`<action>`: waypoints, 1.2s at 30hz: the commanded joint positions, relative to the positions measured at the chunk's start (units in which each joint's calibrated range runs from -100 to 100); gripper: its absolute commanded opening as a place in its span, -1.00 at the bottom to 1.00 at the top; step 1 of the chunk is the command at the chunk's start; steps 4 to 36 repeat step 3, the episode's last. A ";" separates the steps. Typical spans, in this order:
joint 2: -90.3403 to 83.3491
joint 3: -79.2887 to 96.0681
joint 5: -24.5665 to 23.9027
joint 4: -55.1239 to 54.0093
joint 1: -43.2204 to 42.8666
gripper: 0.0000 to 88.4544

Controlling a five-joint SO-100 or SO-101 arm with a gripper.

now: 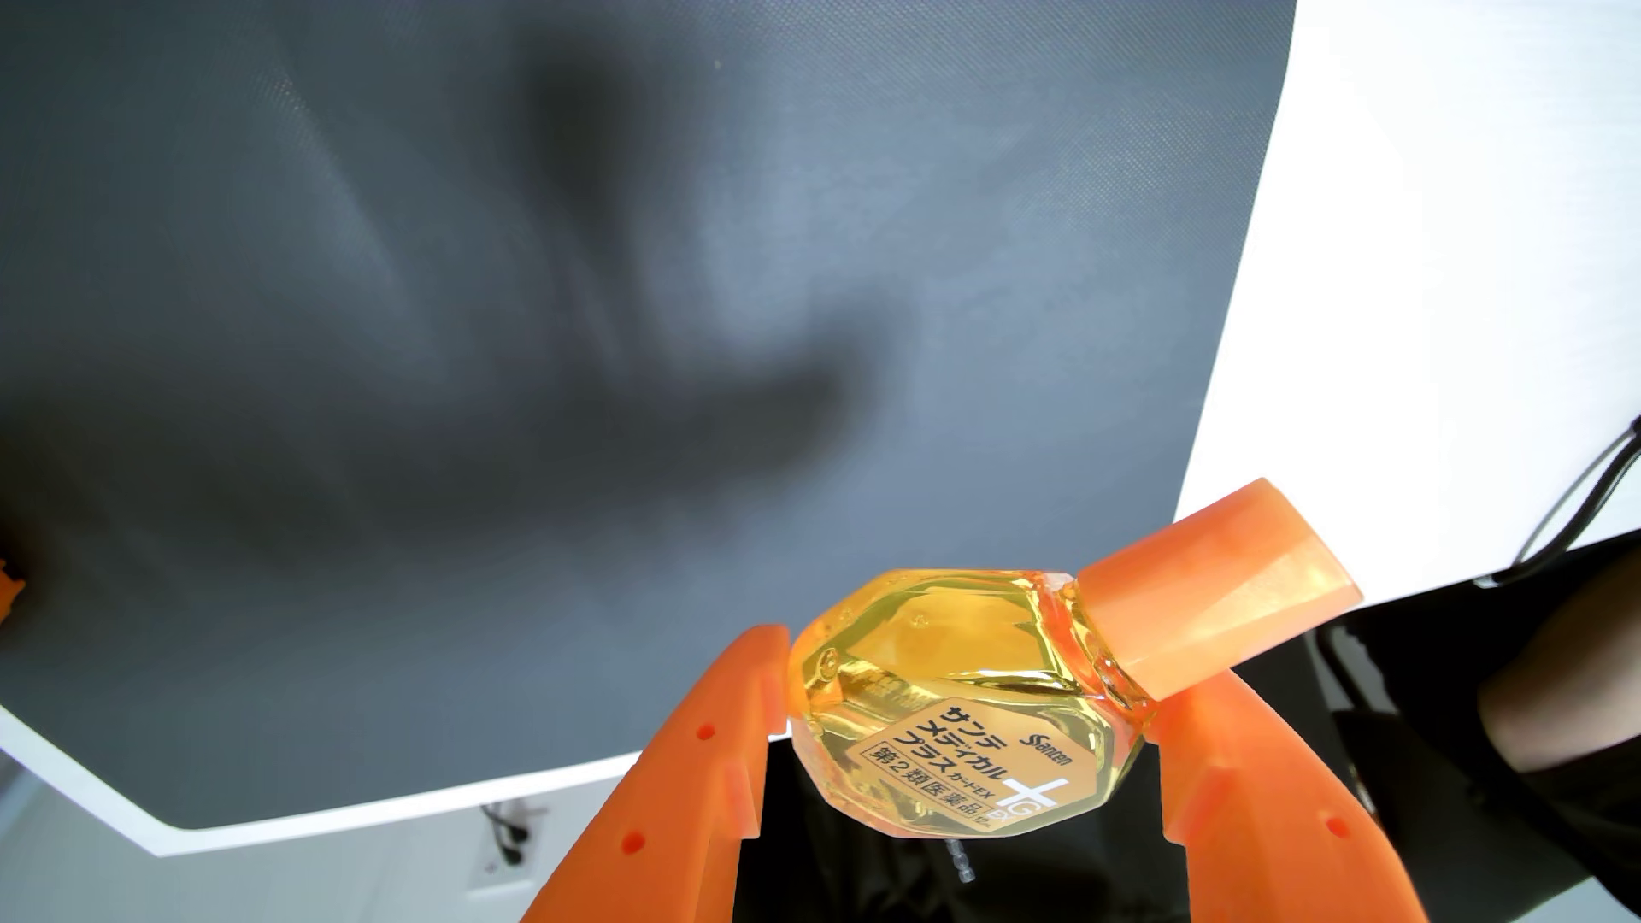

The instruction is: Grab the eyedrops

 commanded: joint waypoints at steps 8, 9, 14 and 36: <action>-3.61 0.01 0.26 0.61 -0.12 -0.98; -3.61 0.01 0.26 0.61 -0.12 -0.98; -3.61 0.01 0.26 0.61 -0.12 -0.98; -3.61 0.01 0.26 0.61 -0.12 -0.98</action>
